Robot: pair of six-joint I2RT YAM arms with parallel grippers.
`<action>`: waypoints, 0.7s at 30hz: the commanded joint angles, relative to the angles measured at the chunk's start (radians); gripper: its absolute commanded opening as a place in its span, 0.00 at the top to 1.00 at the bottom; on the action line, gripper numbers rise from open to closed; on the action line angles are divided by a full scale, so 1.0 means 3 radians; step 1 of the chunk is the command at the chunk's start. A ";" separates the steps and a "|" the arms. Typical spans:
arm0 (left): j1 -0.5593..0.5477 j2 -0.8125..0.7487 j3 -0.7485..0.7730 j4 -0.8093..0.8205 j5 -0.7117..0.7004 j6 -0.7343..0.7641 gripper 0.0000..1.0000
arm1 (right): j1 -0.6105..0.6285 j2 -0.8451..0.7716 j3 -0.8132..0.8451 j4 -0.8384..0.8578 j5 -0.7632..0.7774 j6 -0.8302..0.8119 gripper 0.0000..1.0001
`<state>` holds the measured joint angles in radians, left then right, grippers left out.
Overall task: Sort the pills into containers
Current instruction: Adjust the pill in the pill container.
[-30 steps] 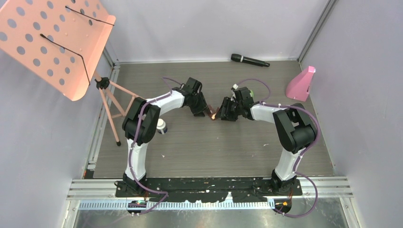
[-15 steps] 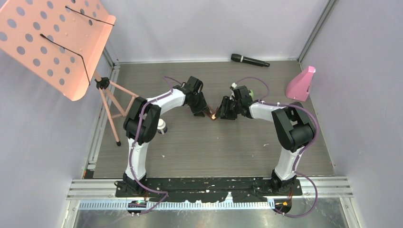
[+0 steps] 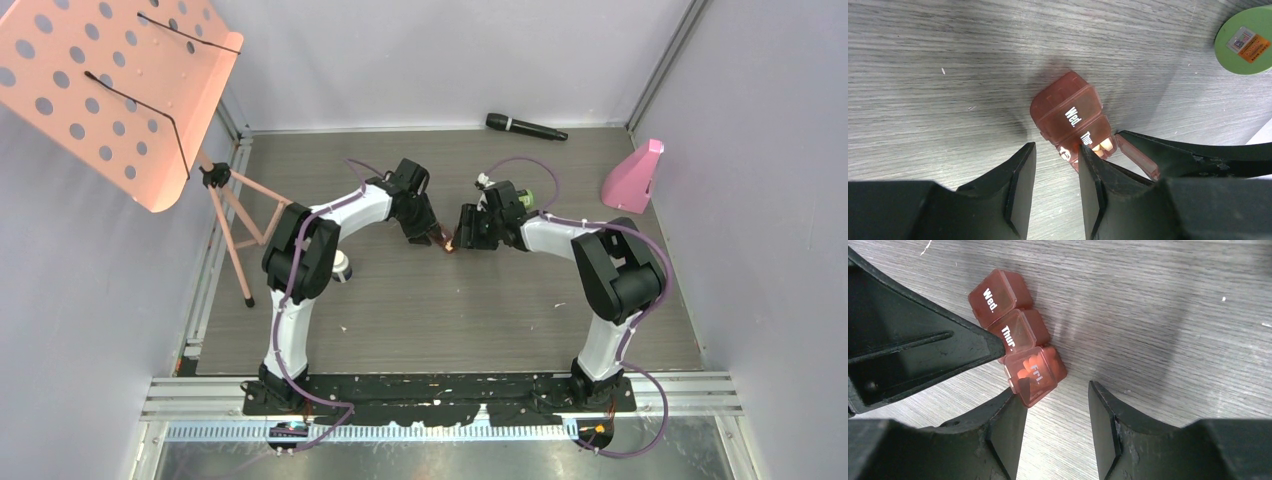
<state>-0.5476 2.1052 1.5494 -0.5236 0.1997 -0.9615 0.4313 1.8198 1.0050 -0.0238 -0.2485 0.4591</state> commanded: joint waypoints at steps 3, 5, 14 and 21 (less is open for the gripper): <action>0.0000 0.0040 0.0112 -0.0110 -0.0106 0.0007 0.62 | 0.0035 -0.0075 -0.0197 -0.0007 0.0089 -0.0317 0.46; 0.0000 0.0046 0.0113 -0.0116 -0.0108 0.0004 0.62 | 0.0035 -0.0102 -0.0232 0.0049 -0.0013 -0.0332 0.45; 0.0000 0.0040 0.0087 -0.0131 -0.0096 -0.0016 0.62 | 0.0047 0.0025 -0.0187 0.0239 -0.0209 -0.0235 0.39; 0.0000 0.0044 0.0077 -0.0126 -0.0087 -0.0016 0.62 | 0.0061 -0.0008 -0.0232 0.0292 -0.0198 -0.0136 0.36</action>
<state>-0.5476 2.1059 1.5539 -0.5350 0.1940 -0.9657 0.4408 1.8072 0.9607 0.0681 -0.3153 0.3985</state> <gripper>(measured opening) 0.379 0.639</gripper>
